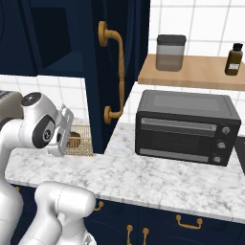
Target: Open the cabinet, pick up the bread from the cabinet and place it in the basket. Then move the basket to the dining counter.
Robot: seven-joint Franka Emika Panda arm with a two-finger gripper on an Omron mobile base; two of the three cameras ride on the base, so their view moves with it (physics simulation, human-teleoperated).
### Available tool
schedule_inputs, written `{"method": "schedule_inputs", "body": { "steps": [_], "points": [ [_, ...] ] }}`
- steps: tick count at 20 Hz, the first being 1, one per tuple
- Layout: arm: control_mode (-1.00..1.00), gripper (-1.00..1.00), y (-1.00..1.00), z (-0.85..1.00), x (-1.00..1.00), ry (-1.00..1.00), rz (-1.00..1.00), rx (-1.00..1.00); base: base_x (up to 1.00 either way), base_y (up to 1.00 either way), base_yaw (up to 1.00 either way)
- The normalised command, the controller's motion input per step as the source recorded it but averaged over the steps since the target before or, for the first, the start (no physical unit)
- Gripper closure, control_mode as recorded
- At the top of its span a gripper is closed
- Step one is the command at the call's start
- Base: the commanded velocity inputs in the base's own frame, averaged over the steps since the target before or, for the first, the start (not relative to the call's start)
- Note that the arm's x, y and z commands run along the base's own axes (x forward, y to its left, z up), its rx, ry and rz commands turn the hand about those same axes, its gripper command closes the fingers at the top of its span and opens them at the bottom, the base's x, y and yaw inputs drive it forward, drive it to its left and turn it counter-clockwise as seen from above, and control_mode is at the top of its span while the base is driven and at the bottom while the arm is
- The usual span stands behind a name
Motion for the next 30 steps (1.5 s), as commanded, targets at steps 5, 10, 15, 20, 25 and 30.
{"method": "schedule_inputs", "body": {
  "steps": [5, 10, 15, 20, 25, 30],
  "points": [
    [-1.00, 1.00, 0.00, 0.00, 0.14, -0.02, 0.09, 0.03, 0.00, 0.00, 0.00],
    [-1.00, 1.00, 0.00, -0.13, 0.01, -0.19, 0.13, 0.08, 0.00, 0.00, 0.00],
    [-1.00, 1.00, 0.00, -0.01, 0.00, -0.23, 0.08, 0.09, 0.00, 0.00, 0.00],
    [-1.00, 1.00, 0.00, 0.00, 0.00, -0.16, 0.04, 0.05, 0.00, 0.00, 0.00],
    [-1.00, 1.00, 0.00, 0.00, -0.07, -0.20, 0.01, 0.01, 0.00, 0.00, 0.00],
    [-1.00, 1.00, 0.00, 0.00, -0.16, -0.08, 0.00, 0.00, 0.00, 0.00, 0.00]
  ]
}}
